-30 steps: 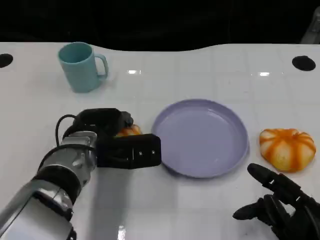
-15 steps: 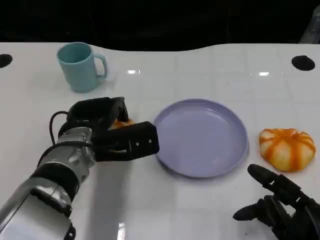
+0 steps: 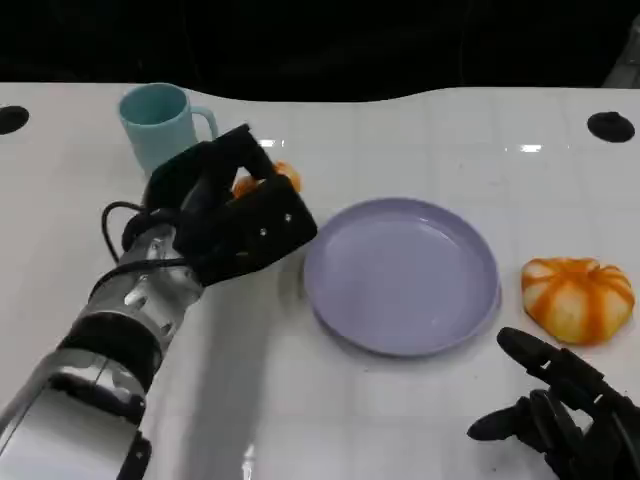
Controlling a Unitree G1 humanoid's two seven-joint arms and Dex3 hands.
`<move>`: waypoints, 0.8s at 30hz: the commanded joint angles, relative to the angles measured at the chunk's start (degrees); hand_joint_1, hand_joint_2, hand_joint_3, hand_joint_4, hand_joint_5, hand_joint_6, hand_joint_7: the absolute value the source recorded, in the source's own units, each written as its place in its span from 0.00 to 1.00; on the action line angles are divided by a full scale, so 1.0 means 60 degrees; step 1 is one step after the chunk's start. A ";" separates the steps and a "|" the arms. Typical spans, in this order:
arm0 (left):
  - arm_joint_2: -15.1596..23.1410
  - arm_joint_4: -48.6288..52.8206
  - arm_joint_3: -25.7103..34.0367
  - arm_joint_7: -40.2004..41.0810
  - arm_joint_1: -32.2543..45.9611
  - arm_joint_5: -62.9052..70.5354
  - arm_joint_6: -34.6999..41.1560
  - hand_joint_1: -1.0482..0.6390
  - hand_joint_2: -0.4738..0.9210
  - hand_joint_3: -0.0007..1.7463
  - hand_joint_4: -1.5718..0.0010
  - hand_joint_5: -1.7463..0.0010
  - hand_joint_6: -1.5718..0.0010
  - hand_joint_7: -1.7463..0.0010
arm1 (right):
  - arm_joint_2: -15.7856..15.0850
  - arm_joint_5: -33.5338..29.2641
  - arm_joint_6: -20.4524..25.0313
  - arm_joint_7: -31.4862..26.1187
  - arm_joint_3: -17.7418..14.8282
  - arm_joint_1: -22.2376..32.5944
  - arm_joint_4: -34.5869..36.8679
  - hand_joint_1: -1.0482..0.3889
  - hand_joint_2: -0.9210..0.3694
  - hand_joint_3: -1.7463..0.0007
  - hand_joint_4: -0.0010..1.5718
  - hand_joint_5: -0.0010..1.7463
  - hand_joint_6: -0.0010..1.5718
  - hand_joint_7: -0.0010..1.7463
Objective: Grasp the bread from the table and place it into the plate.
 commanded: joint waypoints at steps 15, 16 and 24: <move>-0.1034 -0.0131 -0.1787 -0.0672 -0.0854 0.1462 -0.1451 0.51 0.73 0.63 0.44 0.00 0.57 0.00 | -0.0166 0.0189 0.0070 0.0127 -0.0147 0.0025 -0.0037 0.21 0.00 0.83 0.47 0.63 0.66 0.11; -0.1093 -0.0041 -0.1847 -0.0654 -0.0874 0.1533 -0.1435 0.50 0.74 0.62 0.43 0.00 0.57 0.00 | -0.0162 0.0161 0.0074 0.0098 -0.0143 0.0034 -0.0057 0.21 0.00 0.83 0.47 0.63 0.66 0.11; -0.1434 0.0416 -0.2251 -0.0560 -0.0961 0.1924 -0.1234 0.52 0.80 0.50 0.43 0.00 0.58 0.00 | -0.0122 0.0236 0.0129 0.0125 -0.0134 0.0063 -0.0107 0.21 0.00 0.83 0.46 0.62 0.66 0.11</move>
